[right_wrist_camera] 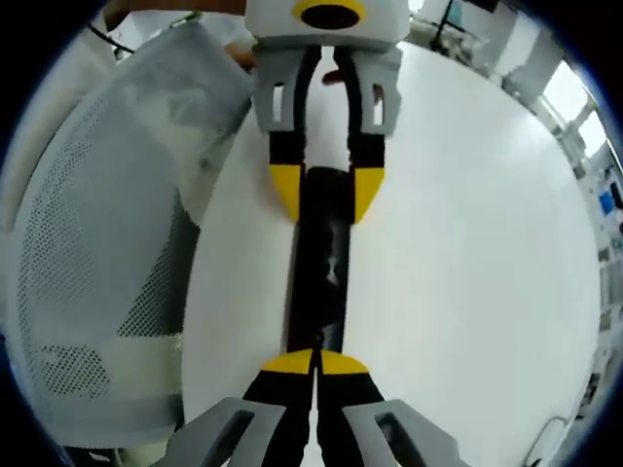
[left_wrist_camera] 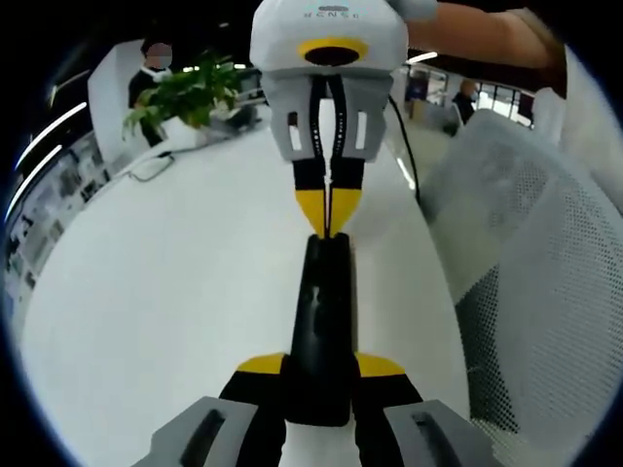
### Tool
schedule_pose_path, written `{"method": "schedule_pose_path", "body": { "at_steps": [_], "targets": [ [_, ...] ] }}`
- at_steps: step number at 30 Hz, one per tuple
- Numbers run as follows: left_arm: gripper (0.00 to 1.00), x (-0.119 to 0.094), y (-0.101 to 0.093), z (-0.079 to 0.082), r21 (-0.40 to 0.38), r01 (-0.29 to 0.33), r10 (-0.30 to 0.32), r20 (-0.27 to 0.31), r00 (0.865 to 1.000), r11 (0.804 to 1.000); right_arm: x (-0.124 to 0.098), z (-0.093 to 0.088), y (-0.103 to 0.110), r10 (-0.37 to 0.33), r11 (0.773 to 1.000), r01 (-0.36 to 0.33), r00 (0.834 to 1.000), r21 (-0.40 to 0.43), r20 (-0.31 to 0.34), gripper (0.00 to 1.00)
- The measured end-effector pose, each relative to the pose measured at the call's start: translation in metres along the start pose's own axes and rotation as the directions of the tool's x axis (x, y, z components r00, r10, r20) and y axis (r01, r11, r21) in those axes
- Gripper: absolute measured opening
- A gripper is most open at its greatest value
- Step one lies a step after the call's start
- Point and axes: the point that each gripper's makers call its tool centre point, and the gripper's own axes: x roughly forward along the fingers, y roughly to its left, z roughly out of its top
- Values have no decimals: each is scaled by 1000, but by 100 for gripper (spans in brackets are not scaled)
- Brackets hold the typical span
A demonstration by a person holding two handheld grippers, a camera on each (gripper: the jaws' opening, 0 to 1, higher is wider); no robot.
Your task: Press the specified remote control buttons in sequence, fully releasing each button before pressing the next.
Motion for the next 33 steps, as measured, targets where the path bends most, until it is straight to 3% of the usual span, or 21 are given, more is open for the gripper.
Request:
{"method": "schedule_pose_path", "body": {
  "at_steps": [13,33],
  "targets": [
    [24,0,1,0,-3,-6,6,-2,1000,1000,-9,-2,-5,-10,999,9,1000,43,15,0],
    [24,0,1,1,-8,-14,14,3,1000,1000,-5,8,-4,2,1000,-2,1000,7,-4,0]
  ]
}}
